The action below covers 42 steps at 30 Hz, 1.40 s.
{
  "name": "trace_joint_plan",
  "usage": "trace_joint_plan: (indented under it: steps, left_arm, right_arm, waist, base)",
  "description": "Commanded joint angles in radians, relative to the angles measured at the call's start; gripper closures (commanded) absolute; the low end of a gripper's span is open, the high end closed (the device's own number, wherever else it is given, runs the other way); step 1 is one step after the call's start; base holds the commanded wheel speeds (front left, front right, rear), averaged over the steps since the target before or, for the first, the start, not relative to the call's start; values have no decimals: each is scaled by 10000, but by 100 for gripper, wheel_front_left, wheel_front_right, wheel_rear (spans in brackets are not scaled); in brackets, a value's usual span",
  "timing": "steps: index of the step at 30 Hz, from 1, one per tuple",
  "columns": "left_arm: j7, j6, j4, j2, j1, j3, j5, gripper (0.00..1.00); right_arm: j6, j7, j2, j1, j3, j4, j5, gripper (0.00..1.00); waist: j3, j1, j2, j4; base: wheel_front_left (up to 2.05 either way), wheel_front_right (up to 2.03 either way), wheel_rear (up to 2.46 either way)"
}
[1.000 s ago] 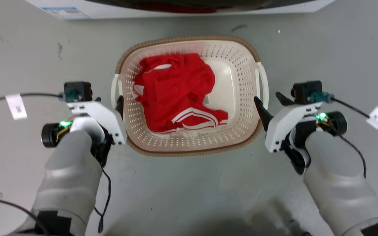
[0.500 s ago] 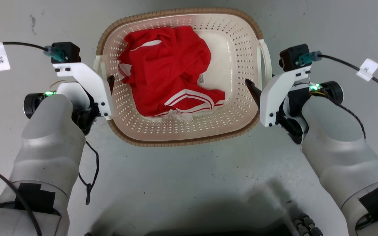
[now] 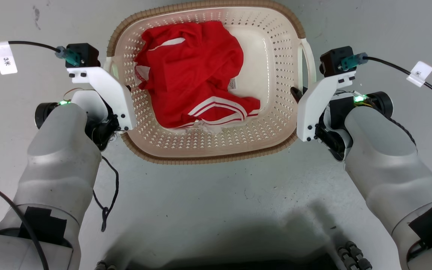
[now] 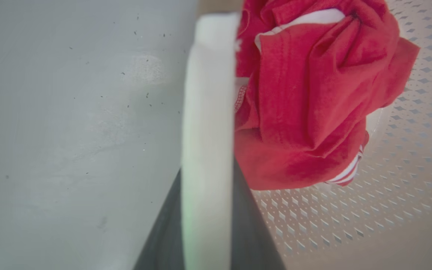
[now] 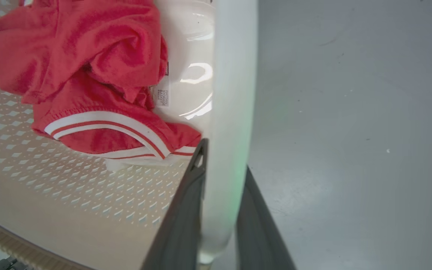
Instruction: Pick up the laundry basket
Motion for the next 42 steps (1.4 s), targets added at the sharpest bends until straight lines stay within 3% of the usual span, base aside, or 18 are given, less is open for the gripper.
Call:
trace_joint_plan:
  steps: [1,14,26,42]
  left_arm:
    - [-57,33,17,132,-11,-66,-41,100]
    - [267,28,98,114,265,-835,-745,100]
    - [2218,23,413,-150,1110,-1174,-2037,100]
    - [3944,9,655,-258,1807,-1494,-2878,100]
  right_arm:
    - [33,-44,-27,-134,90,4,85,100]
    - [43,395,23,115,1000,66,1067,100]
    - [72,2903,-238,996,1869,-159,2614,100]
    - [72,4828,-320,1446,2325,78,3717,100]
  waist:
    - [-13,-1,0,1]
    - [-826,-1,0,44]
    - [-3218,-1,0,102]
    - [-5787,-1,0,195]
  base:
    - [0,0,0]
    - [0,0,0]
    - [0,0,0]
    - [0,0,0]
